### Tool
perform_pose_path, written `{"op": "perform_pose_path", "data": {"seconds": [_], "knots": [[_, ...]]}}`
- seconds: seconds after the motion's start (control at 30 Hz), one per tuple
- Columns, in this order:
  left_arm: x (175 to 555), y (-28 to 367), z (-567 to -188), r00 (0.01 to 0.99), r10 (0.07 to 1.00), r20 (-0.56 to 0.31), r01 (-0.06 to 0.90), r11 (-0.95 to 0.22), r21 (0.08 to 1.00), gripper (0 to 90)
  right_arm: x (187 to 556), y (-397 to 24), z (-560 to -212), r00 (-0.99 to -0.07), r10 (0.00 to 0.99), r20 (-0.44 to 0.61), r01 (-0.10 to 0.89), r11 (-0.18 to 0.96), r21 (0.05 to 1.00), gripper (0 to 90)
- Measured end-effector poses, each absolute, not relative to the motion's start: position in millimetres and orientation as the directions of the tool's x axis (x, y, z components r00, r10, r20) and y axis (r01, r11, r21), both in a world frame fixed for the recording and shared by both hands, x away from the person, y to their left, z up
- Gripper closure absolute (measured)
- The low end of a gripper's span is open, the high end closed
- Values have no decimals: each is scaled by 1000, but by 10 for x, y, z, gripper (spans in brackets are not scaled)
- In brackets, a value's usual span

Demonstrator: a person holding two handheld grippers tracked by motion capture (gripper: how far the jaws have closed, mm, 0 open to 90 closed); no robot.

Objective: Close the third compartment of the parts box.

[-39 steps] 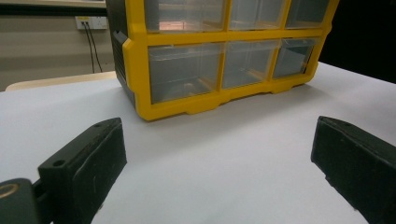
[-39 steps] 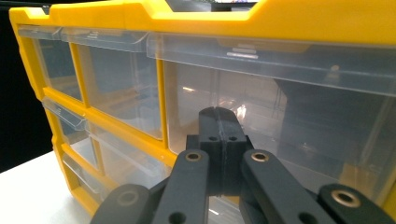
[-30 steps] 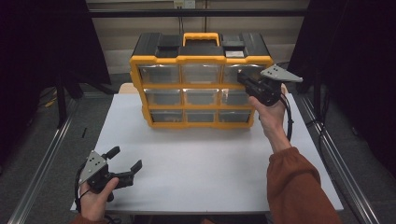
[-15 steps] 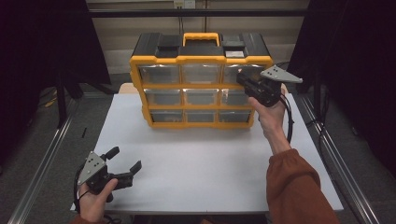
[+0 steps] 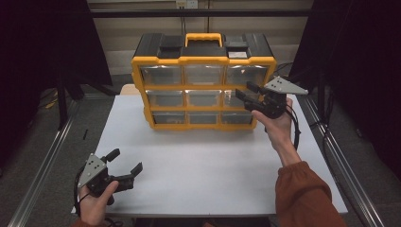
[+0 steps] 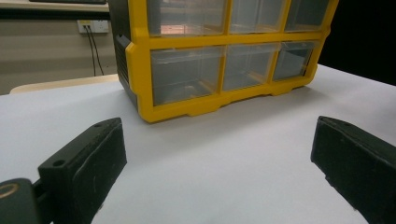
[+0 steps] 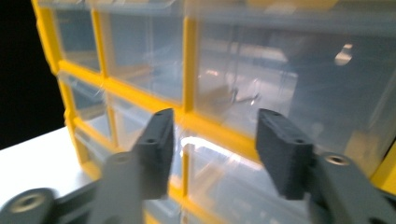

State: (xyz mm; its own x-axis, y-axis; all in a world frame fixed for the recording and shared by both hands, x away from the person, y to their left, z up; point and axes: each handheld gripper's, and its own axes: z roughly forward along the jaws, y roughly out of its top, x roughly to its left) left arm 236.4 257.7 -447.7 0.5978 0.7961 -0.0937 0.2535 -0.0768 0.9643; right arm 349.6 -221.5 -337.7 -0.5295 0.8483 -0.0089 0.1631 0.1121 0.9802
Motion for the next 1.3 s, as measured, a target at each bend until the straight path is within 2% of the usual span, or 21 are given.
{"op": "perform_pose_path", "data": {"seconds": [0.2,0.5,0.63,0.73,1.3], "knots": [[2363,2576,-4476,598,796,-94,253,-76,964,33,3399,-2216,-3534,-538,843,13,211,120,970,253],[2361,2573,-4473,603,793,-88,248,-82,965,33,3225,-2275,-3733,-524,851,36,262,120,958,88],[2362,2578,-4475,601,794,-93,251,-77,965,33,3156,-2292,-3814,-525,850,49,284,121,951,65],[2361,2583,-4472,598,796,-90,249,-78,965,33,3107,-2295,-3849,-538,842,49,290,130,948,16],[2358,2578,-4474,601,795,-89,251,-82,965,36,2757,-2446,-4147,-508,861,22,338,176,924,10]]}}
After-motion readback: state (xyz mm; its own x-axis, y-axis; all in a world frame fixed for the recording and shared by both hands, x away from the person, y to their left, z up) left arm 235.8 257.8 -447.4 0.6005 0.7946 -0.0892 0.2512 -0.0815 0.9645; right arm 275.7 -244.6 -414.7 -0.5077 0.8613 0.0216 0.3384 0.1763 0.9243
